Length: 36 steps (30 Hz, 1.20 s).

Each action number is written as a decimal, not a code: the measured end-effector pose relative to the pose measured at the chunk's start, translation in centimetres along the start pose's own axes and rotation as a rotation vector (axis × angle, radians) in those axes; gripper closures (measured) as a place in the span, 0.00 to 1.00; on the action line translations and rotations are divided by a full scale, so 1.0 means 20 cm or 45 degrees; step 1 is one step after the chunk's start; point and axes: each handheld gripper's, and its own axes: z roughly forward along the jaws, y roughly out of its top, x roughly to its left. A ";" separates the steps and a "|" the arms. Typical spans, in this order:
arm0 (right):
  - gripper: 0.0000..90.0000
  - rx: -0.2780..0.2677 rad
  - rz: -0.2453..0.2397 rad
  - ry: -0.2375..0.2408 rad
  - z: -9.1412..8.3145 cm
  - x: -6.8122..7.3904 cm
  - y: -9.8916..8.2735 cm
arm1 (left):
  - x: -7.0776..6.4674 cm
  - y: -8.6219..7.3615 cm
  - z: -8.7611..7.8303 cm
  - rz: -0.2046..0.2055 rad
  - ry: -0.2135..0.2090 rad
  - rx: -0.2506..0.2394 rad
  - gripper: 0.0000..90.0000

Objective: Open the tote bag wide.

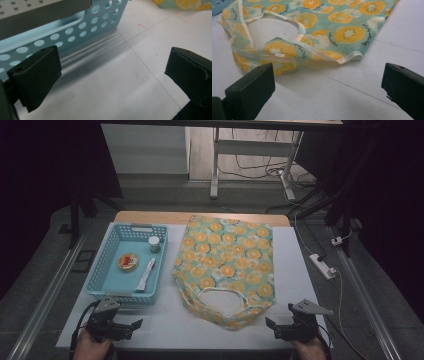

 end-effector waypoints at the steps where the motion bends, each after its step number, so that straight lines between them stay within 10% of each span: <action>1: 0.00 0.001 -0.005 0.000 0.00 0.00 0.00 | 0.00 0.00 0.00 0.001 0.002 -0.003 0.00; 36: 0.00 0.051 -0.056 0.029 0.02 0.02 0.01 | 0.01 0.00 0.01 0.015 -0.040 0.022 0.00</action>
